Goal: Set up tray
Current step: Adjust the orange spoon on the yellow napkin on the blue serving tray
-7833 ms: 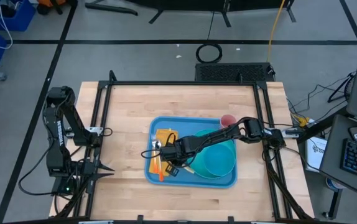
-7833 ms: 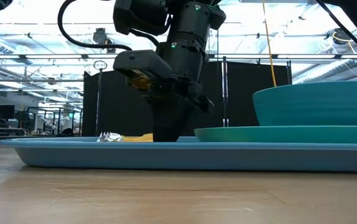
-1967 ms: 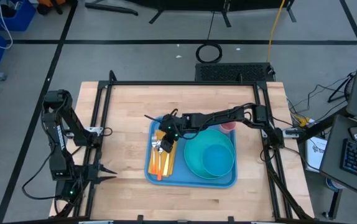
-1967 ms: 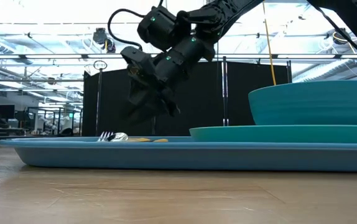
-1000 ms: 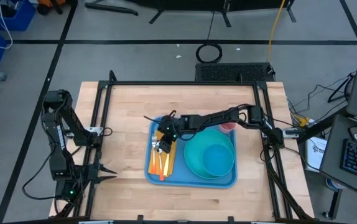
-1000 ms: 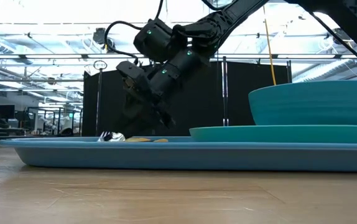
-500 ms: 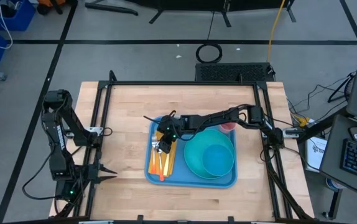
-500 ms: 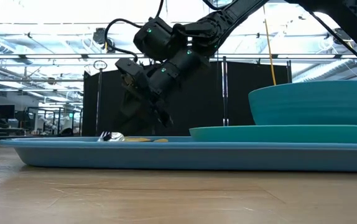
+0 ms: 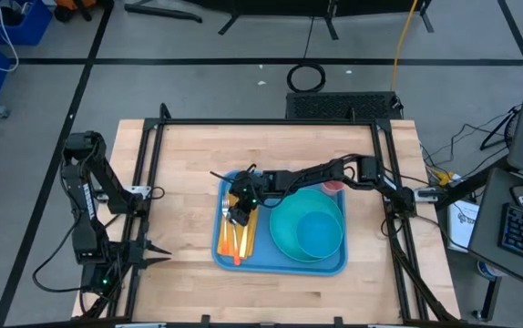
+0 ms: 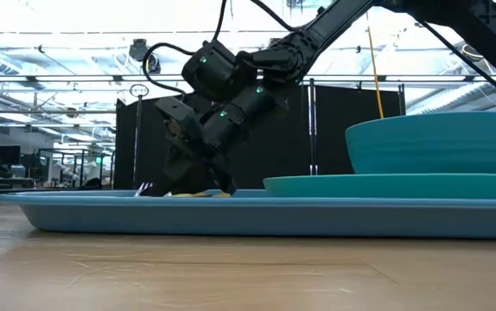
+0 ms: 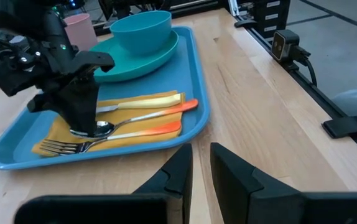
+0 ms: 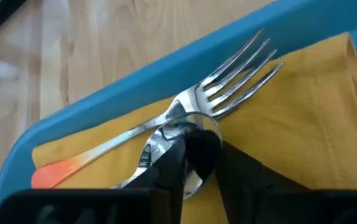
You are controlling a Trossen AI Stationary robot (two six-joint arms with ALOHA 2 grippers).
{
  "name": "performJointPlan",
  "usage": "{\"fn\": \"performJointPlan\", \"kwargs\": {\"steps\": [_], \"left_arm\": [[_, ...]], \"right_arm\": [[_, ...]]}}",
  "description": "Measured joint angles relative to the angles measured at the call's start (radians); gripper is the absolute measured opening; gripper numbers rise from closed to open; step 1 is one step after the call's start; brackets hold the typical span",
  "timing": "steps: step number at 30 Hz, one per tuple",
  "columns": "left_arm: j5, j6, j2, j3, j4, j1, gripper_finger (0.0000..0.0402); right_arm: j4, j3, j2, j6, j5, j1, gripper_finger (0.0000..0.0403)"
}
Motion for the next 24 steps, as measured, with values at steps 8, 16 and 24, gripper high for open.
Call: {"fn": "performJointPlan", "kwargs": {"steps": [8, 16, 24], "left_arm": [[0.006, -0.001, 0.000, 0.000, -0.006, 0.000, 0.0063], [0.025, -0.013, 0.000, 0.000, -0.006, 0.000, 0.0063], [0.027, -0.023, 0.000, 0.000, -0.006, 0.000, 0.0063]], "right_arm": [[-0.005, 0.000, -0.008, 0.005, -0.010, -0.001, 0.0037], [0.010, 0.000, -0.026, 0.013, -0.010, -0.001, 0.0016], [0.006, -0.001, -0.033, 0.048, 0.015, -0.002, 0.0013]]}}
